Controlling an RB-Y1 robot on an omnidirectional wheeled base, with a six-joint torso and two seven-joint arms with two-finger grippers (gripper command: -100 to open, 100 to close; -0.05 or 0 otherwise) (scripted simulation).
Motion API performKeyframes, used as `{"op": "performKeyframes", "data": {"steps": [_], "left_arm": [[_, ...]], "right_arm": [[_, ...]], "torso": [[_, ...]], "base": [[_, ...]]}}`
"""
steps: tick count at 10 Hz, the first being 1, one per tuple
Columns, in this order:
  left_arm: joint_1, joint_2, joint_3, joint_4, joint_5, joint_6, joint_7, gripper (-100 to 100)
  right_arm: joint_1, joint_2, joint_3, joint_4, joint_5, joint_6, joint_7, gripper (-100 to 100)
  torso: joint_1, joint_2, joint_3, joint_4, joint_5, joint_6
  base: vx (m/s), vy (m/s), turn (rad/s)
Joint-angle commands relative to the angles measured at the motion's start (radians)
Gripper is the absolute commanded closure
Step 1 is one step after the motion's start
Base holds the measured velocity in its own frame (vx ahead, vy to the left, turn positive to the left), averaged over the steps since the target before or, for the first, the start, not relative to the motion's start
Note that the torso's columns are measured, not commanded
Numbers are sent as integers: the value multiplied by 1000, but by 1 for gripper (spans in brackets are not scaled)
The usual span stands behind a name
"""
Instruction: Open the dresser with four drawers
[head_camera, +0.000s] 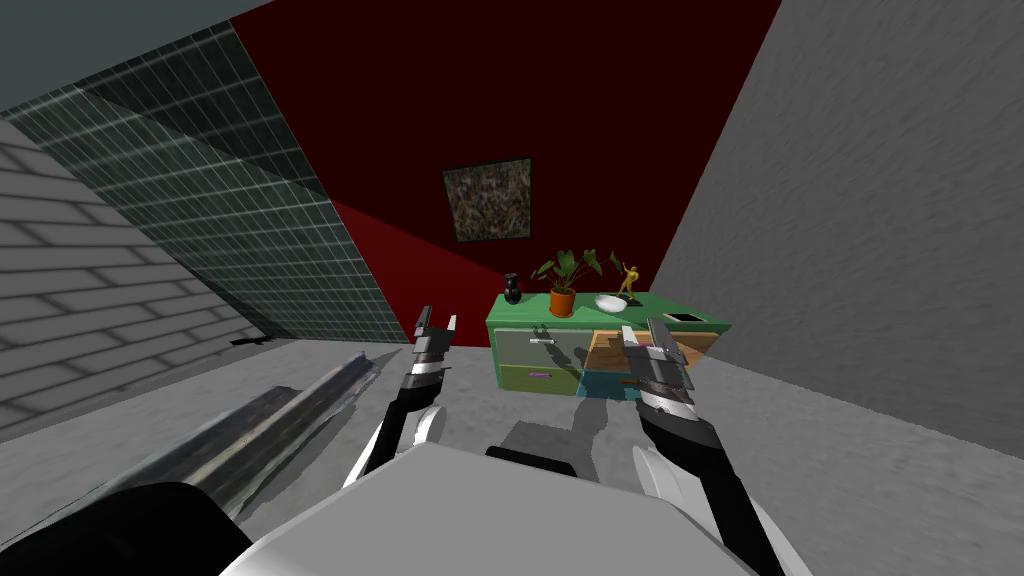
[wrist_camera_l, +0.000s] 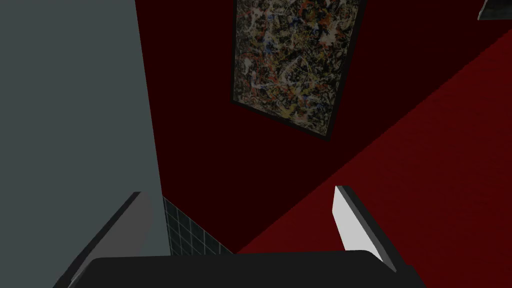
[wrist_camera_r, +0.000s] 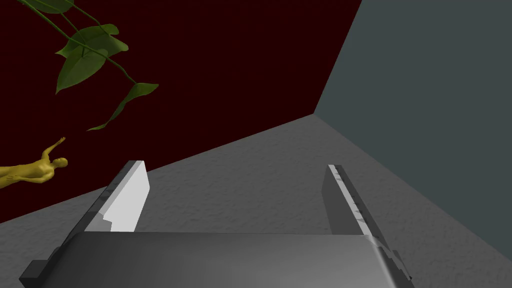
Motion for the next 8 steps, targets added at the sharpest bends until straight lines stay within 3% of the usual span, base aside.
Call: {"op": "performKeyframes", "data": {"steps": [1,8], "left_arm": [[0,0,0,0,0,0,0,0],[0,0,0,0,0,0,0,0]], "right_arm": [[0,0,0,0,0,0,0,0],[0,0,0,0,0,0,0,0]], "torso": [[0,40,-82,41,0,0],[0,544,-1087,544,0,0]], "base": [[0,0,0],[0,0,0]]}}
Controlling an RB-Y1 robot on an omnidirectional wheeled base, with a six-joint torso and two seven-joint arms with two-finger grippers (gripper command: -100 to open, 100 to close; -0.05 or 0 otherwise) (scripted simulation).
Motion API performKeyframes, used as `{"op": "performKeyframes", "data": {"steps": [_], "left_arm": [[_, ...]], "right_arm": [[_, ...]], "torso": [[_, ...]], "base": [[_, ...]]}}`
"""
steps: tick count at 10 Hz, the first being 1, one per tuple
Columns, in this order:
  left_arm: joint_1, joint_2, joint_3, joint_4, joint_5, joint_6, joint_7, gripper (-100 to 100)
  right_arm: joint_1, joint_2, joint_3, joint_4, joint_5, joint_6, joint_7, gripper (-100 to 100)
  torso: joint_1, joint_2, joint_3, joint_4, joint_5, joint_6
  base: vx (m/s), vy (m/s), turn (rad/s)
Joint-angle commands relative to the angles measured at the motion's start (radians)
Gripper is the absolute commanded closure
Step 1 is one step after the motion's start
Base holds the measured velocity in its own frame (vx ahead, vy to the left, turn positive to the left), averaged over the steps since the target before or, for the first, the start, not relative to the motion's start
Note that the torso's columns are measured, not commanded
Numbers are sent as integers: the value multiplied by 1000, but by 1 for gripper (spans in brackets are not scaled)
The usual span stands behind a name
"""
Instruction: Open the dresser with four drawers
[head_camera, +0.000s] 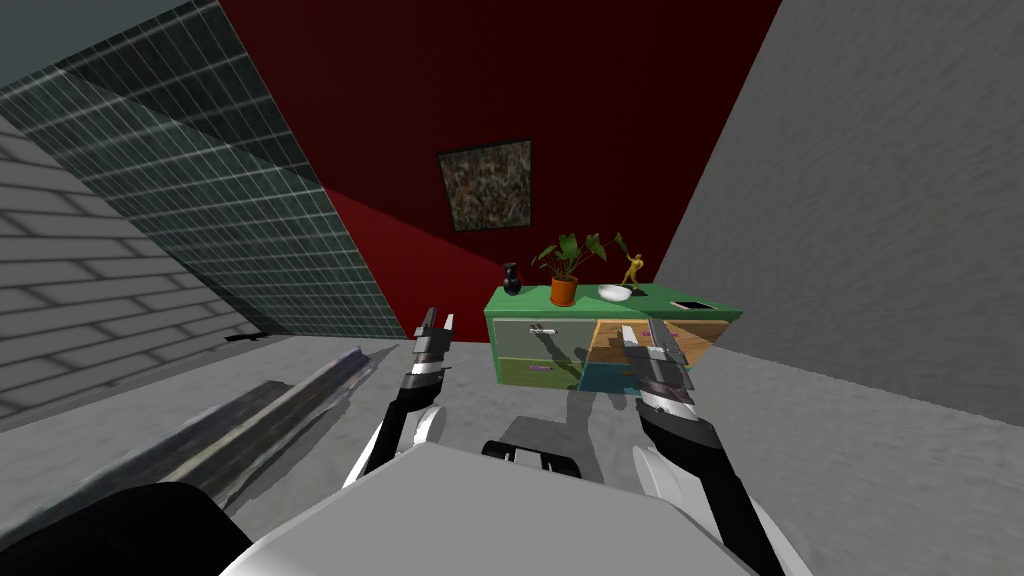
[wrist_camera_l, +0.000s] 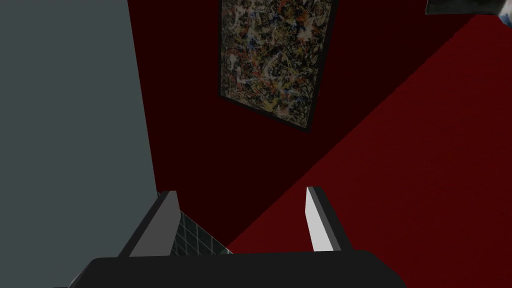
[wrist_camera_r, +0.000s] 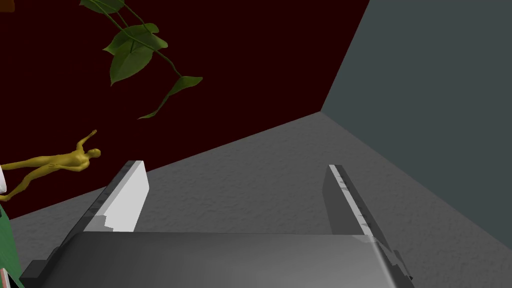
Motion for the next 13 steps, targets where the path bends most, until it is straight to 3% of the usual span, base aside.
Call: {"op": "performKeyframes", "data": {"steps": [1,2,5,8,13], "left_arm": [[0,0,0,0,0,0,0,0],[0,0,0,0,0,0,0,0],[0,0,0,0,0,0,0,0],[0,0,0,0,0,0,0,0],[0,0,0,0,0,0,0,0]], "right_arm": [[0,0,0,0,0,0,0,0],[1,-31,3,8,-8,-2,-23,-100],[6,-93,16,35,-38,-11,-106,-100],[9,-111,22,47,-52,-16,-158,-100],[20,-153,45,91,-106,-34,-296,-100]], "torso": [[0,74,-148,74,0,0],[0,148,-295,148,0,0],[1,192,-389,193,0,0],[0,194,-389,194,0,0],[0,194,-389,194,0,0]], "base": [[0,0,0],[13,8,3],[25,28,5],[31,33,4],[28,29,7]]}}
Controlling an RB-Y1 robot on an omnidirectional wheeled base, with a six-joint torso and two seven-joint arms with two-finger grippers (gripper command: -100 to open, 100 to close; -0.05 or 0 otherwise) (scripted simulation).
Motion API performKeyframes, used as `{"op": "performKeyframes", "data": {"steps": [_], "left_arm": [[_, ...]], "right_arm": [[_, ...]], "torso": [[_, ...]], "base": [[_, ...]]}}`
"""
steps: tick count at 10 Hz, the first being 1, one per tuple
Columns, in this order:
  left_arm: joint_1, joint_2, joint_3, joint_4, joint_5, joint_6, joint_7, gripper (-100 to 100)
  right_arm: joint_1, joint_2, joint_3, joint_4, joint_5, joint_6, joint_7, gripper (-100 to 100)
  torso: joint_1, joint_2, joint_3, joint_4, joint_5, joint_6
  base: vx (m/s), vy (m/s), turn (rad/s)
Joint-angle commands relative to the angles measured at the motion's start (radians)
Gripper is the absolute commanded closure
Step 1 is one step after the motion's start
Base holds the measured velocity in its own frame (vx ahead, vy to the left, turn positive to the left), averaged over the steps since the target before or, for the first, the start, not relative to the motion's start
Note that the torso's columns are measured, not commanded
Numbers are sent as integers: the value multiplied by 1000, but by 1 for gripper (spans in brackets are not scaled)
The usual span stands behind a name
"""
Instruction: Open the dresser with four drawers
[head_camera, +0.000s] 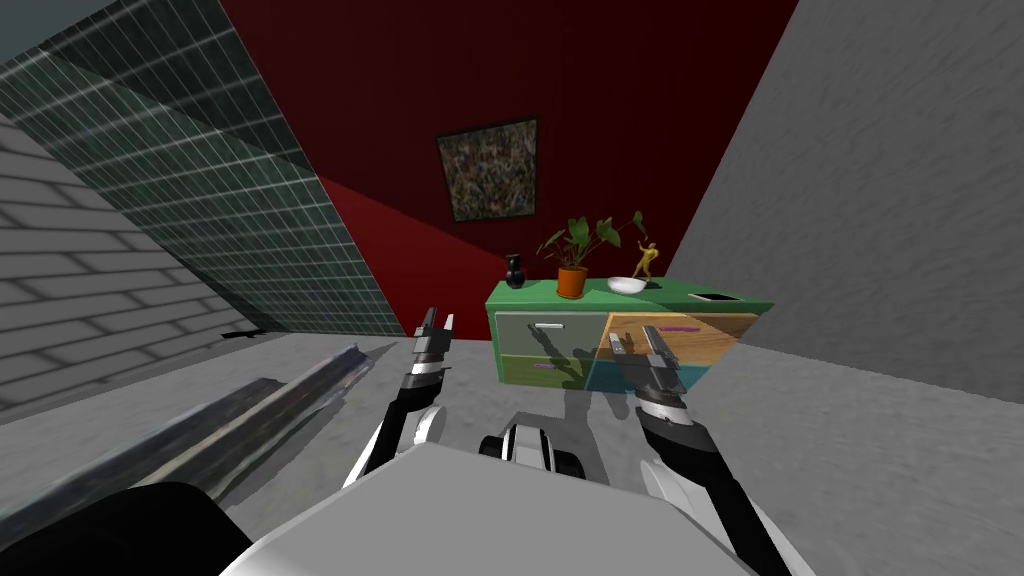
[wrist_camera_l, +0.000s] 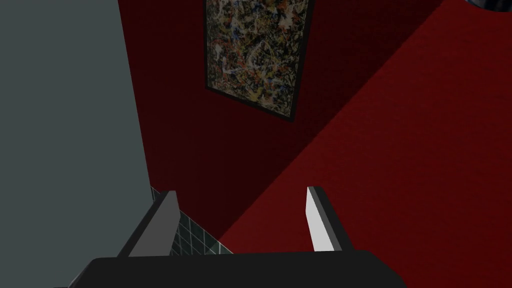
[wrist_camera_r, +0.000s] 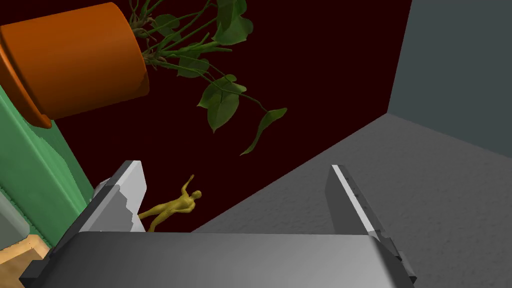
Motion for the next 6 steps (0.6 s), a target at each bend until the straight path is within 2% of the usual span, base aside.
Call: {"op": "performKeyframes", "data": {"steps": [1,2,4,6], "left_arm": [[0,0,0,0,0,0,0,0],[0,0,0,0,0,0,0,0],[0,0,0,0,0,0,0,0],[0,0,0,0,0,0,0,0]], "right_arm": [[5,-15,9,17,-23,-7,-76,-100],[10,-27,18,34,-44,-14,-105,-100],[10,-27,18,34,-44,-14,-140,-100],[15,-37,27,52,-66,-22,-206,-100]], "torso": [[0,0,0,0,0,0],[0,0,0,0,0,0],[0,0,0,0,0,0],[0,0,0,0,0,0]], "base": [[26,27,6],[31,48,12],[28,30,1],[33,30,10]]}}
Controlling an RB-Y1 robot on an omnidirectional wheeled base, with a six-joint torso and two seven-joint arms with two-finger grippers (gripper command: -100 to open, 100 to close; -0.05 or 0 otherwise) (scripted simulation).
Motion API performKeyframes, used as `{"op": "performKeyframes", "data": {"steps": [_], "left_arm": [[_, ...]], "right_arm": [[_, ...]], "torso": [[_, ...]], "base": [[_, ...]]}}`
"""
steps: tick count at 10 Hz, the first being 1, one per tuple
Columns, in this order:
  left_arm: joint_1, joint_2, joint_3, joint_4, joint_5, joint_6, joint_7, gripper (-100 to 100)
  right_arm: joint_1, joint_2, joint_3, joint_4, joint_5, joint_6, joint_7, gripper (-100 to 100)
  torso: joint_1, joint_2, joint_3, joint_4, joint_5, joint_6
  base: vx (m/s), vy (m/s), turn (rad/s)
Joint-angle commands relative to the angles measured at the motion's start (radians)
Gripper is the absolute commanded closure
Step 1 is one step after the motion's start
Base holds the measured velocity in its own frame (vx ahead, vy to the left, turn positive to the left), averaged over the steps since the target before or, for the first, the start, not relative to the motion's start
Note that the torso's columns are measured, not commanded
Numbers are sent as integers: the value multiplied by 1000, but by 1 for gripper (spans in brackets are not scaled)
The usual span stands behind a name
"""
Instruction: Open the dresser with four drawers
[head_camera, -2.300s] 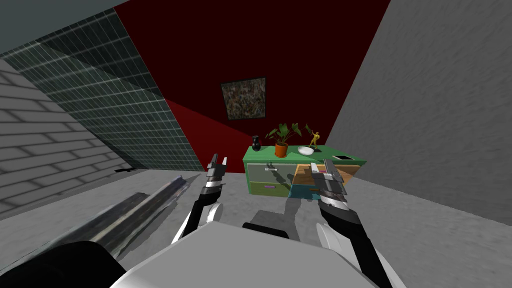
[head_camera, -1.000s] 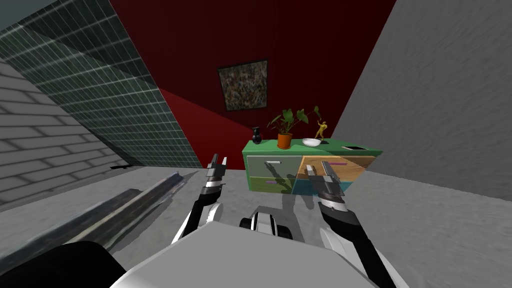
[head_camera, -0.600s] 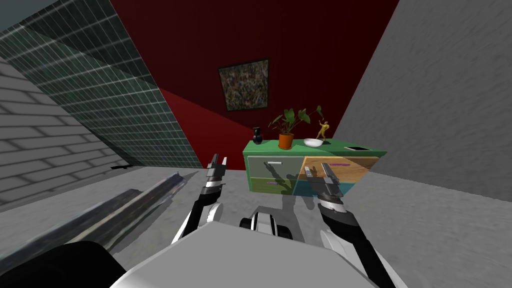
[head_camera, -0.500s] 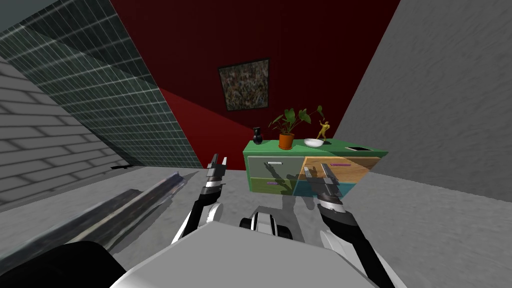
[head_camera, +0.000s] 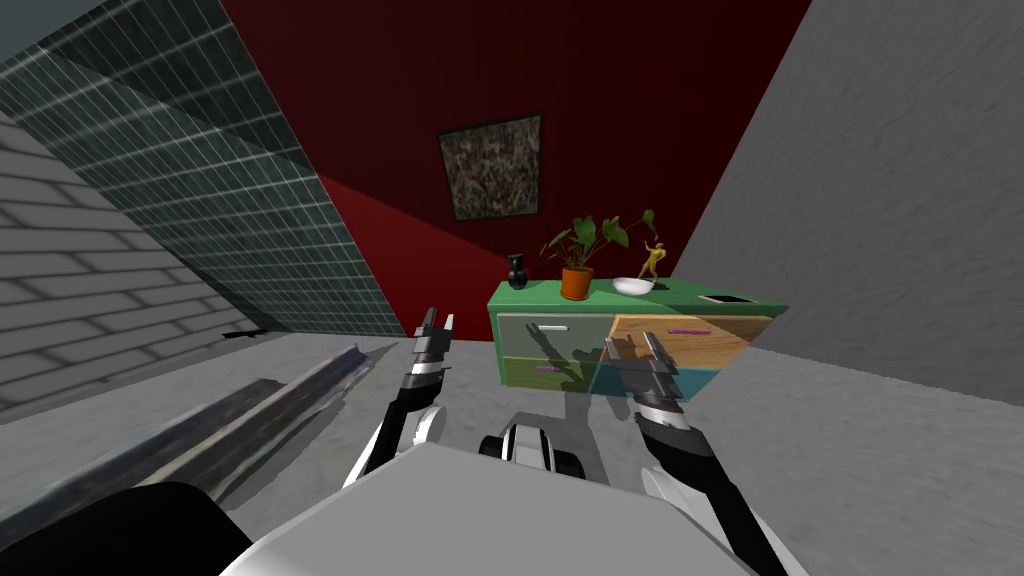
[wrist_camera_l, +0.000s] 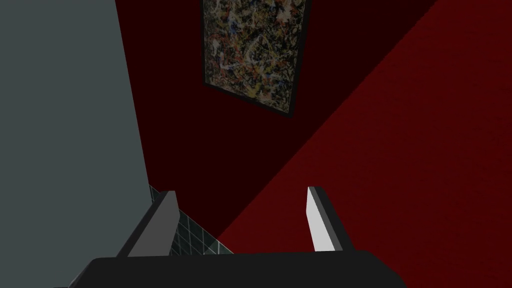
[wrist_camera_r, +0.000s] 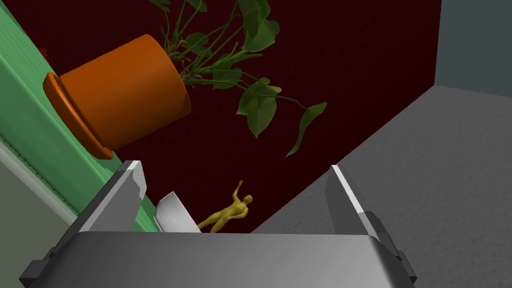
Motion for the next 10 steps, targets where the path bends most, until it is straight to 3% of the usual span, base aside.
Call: {"op": "performKeyframes", "data": {"steps": [1,9,10], "left_arm": [[0,0,0,0,0,0,0,0],[0,0,0,0,0,0,0,0],[0,0,0,0,0,0,0,0]], "right_arm": [[8,-14,15,22,-34,-10,-79,-100],[17,-33,38,60,-84,-27,-277,-100],[20,-43,50,81,-110,-36,-314,-100]], "torso": [[0,0,0,0,0,0],[1,0,0,0,0,0],[0,0,0,0,0,0]], "base": [[45,33,13],[28,28,5],[37,28,13]]}}
